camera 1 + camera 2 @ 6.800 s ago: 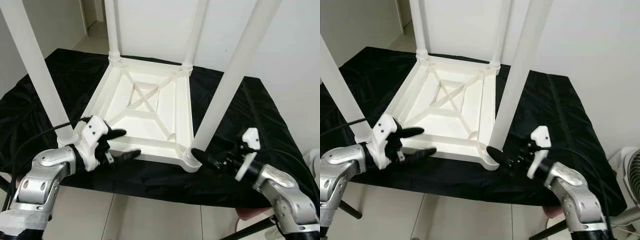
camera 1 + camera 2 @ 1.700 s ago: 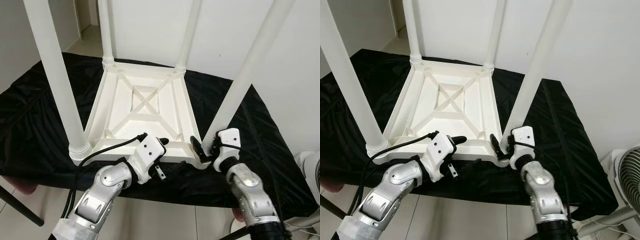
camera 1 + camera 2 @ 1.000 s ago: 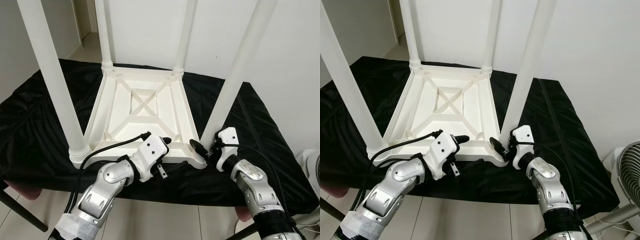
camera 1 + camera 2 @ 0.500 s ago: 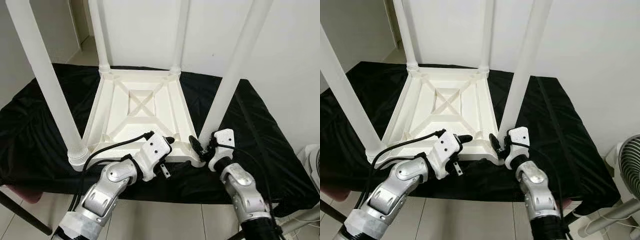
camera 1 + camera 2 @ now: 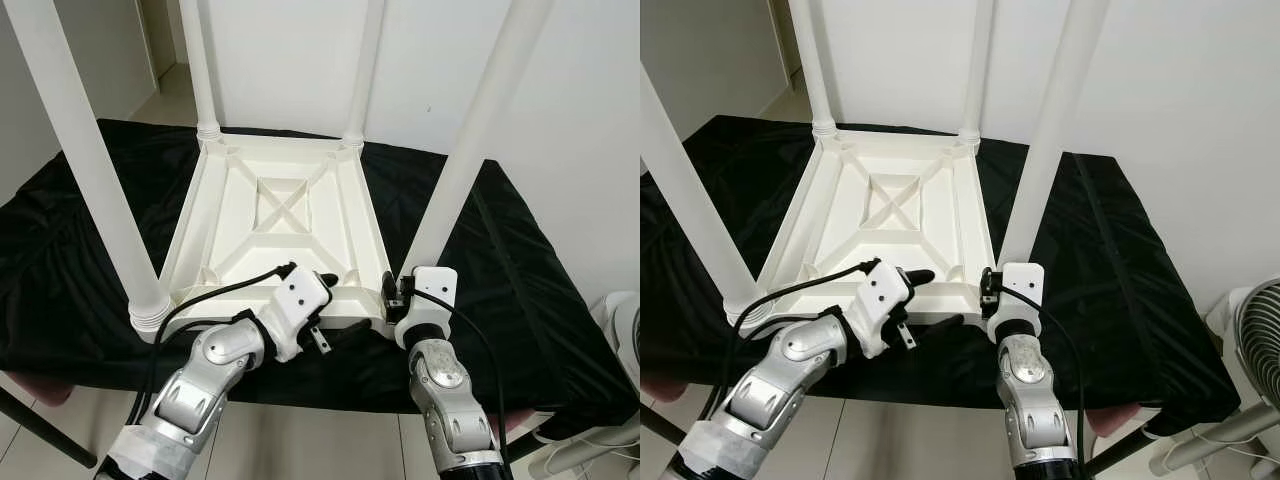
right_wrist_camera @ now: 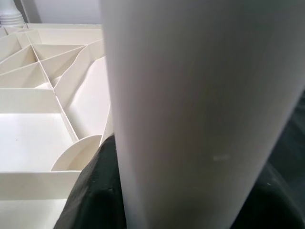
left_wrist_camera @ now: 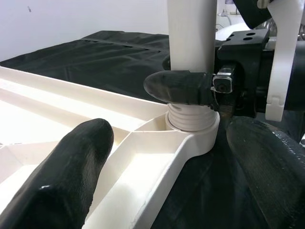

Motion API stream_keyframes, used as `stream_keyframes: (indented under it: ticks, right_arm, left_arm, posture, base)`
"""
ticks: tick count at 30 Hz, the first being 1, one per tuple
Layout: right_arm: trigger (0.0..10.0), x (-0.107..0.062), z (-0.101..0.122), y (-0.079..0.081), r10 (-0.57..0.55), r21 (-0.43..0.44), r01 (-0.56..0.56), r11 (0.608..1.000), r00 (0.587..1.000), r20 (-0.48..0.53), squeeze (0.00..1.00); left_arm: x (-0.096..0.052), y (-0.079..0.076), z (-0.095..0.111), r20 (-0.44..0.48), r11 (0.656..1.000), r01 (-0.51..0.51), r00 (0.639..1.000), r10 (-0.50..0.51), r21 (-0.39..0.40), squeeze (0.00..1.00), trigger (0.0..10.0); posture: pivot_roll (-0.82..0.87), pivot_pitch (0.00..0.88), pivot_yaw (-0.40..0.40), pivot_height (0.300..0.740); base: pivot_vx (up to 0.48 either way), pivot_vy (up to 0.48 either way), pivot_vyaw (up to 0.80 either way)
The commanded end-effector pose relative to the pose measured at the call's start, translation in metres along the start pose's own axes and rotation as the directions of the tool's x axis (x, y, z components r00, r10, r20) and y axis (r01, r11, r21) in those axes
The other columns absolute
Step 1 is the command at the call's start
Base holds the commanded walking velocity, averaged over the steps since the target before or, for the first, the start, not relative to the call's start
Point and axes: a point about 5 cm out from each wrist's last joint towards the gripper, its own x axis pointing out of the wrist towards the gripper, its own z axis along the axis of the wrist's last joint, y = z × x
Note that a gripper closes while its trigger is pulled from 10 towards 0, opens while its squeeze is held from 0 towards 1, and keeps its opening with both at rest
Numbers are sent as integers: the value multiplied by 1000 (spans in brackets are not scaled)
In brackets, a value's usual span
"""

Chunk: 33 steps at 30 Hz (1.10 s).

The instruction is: Building children table

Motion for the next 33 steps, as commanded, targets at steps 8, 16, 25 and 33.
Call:
stream_keyframes:
  ticks: [8,16,25,33]
  right_arm:
    - [10000,-7,-3,2,89,24,-89,996,996,-14,1000]
    - [10000,-8,1,-8,222,-49,-223,974,975,-12,0]
    - [10000,3,4,-28,392,-133,-392,910,920,-24,0]
    - [9137,20,-9,-39,531,-170,-543,823,840,-112,0]
  left_arm:
    - [-2,0,-3,-7,1000,10,1000,-10,-4,0,10000]
    - [-2,-2,-3,-9,1000,29,1000,-29,5,0,10000]
    - [-2,-9,-1,1,998,69,998,-69,2,0,10000]
    - [1,-13,-4,-10,994,107,994,-107,7,0,10000]
  posture:
    - [-93,0,-60,740]
    - [-87,0,-61,740]
    - [-81,0,-65,740]
    - [-85,0,-45,740]
  base:
    - [0,0,0]
    - [0,0,0]
    - [0,0,0]
    - [0,0,0]
